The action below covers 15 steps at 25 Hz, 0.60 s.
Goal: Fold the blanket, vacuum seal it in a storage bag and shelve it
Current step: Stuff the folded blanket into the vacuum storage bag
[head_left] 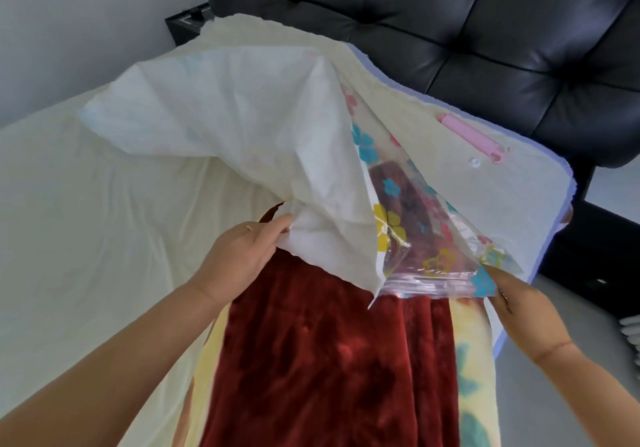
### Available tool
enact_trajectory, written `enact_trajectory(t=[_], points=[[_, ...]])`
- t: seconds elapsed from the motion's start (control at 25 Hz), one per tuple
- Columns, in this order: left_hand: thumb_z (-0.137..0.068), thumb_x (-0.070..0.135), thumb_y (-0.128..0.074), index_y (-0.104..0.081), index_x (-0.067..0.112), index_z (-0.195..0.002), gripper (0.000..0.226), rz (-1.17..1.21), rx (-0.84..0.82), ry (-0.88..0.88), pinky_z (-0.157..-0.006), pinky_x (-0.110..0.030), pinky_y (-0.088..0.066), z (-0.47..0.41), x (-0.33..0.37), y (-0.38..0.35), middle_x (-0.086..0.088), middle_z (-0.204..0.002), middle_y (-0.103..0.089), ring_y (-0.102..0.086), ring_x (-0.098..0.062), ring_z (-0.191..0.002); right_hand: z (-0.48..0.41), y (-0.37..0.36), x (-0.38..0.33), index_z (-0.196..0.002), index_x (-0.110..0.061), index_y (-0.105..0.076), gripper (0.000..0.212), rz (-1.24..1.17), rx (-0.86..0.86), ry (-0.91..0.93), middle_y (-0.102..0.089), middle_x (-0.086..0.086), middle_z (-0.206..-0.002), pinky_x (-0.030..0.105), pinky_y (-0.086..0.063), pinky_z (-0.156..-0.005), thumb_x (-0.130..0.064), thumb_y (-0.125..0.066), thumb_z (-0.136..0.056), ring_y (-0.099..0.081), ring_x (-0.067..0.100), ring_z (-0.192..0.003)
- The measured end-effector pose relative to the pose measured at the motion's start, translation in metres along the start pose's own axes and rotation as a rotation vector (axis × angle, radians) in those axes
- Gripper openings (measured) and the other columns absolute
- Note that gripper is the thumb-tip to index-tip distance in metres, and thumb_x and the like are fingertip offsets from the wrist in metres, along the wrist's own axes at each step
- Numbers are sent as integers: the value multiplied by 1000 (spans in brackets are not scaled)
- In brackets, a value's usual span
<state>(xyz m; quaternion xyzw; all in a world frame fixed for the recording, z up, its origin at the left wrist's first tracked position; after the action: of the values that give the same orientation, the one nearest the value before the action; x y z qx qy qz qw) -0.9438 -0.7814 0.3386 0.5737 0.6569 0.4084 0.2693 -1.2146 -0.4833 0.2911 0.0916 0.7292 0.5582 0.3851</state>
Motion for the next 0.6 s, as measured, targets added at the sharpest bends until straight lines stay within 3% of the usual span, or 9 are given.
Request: enact_trajectory(t=[0.08, 0.12, 0.2, 0.32, 0.44, 0.48, 0.52, 0.6], points=[[-66, -13, -73, -59, 4, -110, 49, -54, -45, -21, -58, -32, -53, -4, -2, -10, -9, -76, -67, -62, -27, -59, 0, -8, 6, -127, -9, -61, 44, 95, -4, 9, -69, 18, -112, 39, -51, -73, -12, -51, -85, -68, 40, -93], [-62, -16, -74, -63, 4, -101, 45, -68, -70, -19, -60, -32, -52, -9, -3, -17, -8, -76, -66, -62, -27, -60, -2, -14, 8, -126, -10, -62, 47, 112, 11, 38, -70, 18, -111, 40, -53, -72, -11, -52, -81, -68, 41, -91], [-60, -19, -72, -64, 6, -85, 36, -74, -120, 14, -64, -32, -50, -19, -8, -34, -6, -76, -62, -61, -27, -64, -11, -24, 7, -129, -12, -59, 45, 89, -16, 6, -66, 15, -120, 38, -51, -80, -9, -54, -85, -66, 38, -100], [-65, -17, -69, -65, 6, -88, 34, -30, -182, 126, -72, -29, -47, -17, -18, -51, -6, -85, -66, -64, -27, -74, -19, -42, 14, -133, -15, -55, 47, 59, -64, -15, -62, 12, -129, 35, -45, -93, -2, -60, -88, -61, 35, -113], [-67, -16, -67, -64, 4, -91, 31, -9, -276, 254, -55, -26, -43, -1, -29, -47, -8, -72, -64, -62, -28, -60, -20, -48, 29, -126, -22, -63, 42, 257, 52, 116, -67, 9, -120, 48, -36, -102, -21, -46, -87, -61, 39, -112], [-69, -14, -67, -63, 4, -91, 29, -20, -296, 275, -51, -27, -43, 7, -32, -42, -9, -67, -62, -59, -27, -56, -18, -44, 31, -121, -23, -67, 43, 266, 66, 117, -68, 8, -117, 45, -32, -103, -28, -41, -87, -62, 37, -111], [-72, -13, -66, -61, 5, -90, 25, -25, -303, 302, -48, -30, -45, 15, -34, -36, -8, -64, -60, -57, -27, -53, -12, -42, 29, -116, -22, -70, 44, 242, 64, 122, -71, 6, -111, 41, -35, -100, -32, -39, -87, -66, 33, -105], [-81, -9, -60, -55, 8, -86, 18, 6, -279, 379, -48, -30, -45, 32, -34, -19, -4, -59, -54, -54, -23, -50, 11, -35, 17, -105, -17, -74, 44, 128, 80, 112, -75, 6, -89, 34, -53, -72, -34, -38, -85, -72, 26, -76]])
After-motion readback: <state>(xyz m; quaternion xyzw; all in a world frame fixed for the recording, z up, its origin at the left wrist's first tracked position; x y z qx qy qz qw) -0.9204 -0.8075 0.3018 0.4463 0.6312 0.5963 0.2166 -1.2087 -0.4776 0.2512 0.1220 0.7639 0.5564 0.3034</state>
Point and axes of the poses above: each hand's wrist, its own z-axis away from the middle knuckle, its own y-axis out of the back of the hand, x = y × z, the point moved 2 cm from there along -z, towards the middle knuckle
